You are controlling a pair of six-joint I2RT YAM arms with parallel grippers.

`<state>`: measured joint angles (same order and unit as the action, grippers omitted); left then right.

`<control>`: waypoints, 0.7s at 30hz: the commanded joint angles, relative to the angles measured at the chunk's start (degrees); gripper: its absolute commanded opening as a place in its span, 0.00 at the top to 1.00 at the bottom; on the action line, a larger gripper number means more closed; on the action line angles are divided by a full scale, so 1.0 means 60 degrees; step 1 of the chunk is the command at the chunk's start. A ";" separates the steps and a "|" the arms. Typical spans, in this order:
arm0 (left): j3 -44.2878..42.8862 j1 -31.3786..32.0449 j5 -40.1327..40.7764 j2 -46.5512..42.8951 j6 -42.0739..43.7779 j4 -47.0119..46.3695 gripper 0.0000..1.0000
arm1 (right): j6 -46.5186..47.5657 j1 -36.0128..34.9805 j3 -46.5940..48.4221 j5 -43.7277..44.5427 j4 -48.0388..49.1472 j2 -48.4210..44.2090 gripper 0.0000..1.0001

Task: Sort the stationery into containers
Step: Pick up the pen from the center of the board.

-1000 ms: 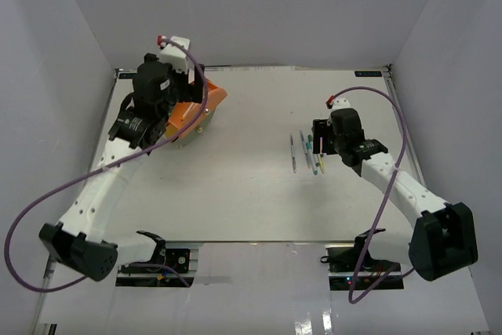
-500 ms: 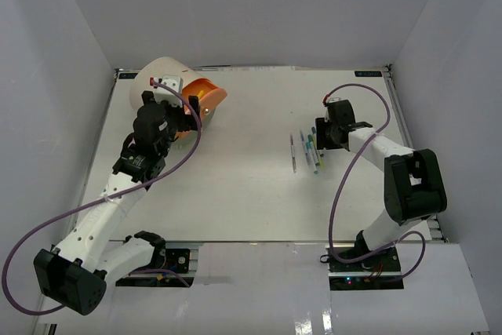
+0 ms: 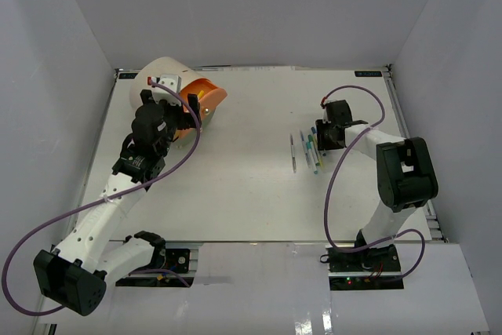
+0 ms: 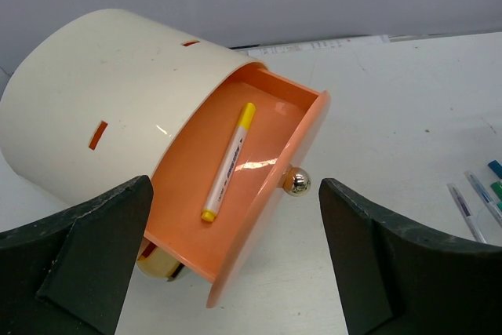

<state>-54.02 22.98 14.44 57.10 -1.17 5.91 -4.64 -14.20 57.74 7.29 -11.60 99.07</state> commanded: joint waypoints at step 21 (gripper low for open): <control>-0.0605 -0.0095 -0.1584 0.0151 -0.1268 0.0157 0.02 | -0.0002 0.0271 -0.0247 -0.0115 0.0526 -0.1053 0.87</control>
<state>-54.26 22.65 9.63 58.50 -4.56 6.28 -4.45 -12.75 56.97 6.76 -10.33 98.74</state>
